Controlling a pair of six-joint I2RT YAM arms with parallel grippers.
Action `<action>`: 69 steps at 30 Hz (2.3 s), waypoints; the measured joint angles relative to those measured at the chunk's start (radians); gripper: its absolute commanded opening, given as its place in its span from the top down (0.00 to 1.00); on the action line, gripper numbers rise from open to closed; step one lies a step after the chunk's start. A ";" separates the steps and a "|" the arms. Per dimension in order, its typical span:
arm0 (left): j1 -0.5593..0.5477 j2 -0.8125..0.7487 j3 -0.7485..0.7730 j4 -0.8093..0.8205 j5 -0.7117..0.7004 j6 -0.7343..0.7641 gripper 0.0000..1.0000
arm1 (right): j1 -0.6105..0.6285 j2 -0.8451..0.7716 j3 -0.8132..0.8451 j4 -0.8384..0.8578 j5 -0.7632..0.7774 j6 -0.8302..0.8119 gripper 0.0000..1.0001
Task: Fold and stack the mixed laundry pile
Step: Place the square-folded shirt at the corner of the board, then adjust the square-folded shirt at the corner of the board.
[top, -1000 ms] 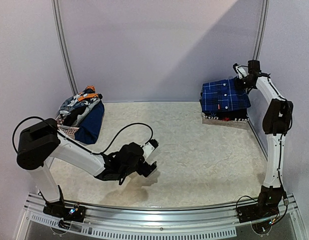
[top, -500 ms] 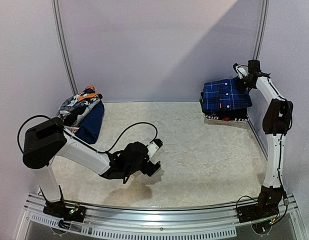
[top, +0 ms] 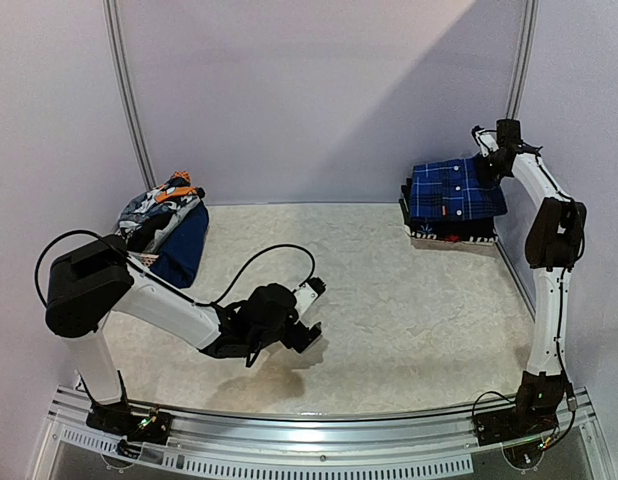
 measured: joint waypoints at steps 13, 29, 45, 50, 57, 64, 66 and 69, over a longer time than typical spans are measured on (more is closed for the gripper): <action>0.000 -0.003 -0.006 0.003 0.015 -0.009 0.00 | -0.002 0.000 0.004 0.121 0.014 0.191 0.10; 0.002 -0.065 -0.060 0.047 0.057 -0.045 0.01 | 0.002 -0.185 -0.274 0.116 0.044 0.568 0.09; 0.002 -0.181 -0.165 0.077 0.090 -0.076 0.00 | 0.065 -0.648 -1.012 0.063 0.014 0.614 0.21; 0.002 -0.181 -0.167 0.081 0.101 -0.087 0.00 | 0.066 -0.658 -1.108 0.043 -0.032 0.605 0.24; 0.002 -0.181 -0.167 0.082 0.112 -0.101 0.01 | 0.066 -0.631 -1.124 0.017 -0.039 0.588 0.33; 0.002 -0.182 -0.167 0.081 0.119 -0.108 0.00 | 0.066 -0.513 -1.093 -0.003 -0.018 0.583 0.39; 0.002 -0.182 -0.167 0.081 0.119 -0.108 0.00 | 0.066 -0.487 -1.076 -0.013 0.003 0.582 0.42; 0.002 -0.182 -0.167 0.081 0.119 -0.108 0.00 | 0.066 -0.459 -1.035 -0.020 0.028 0.581 0.47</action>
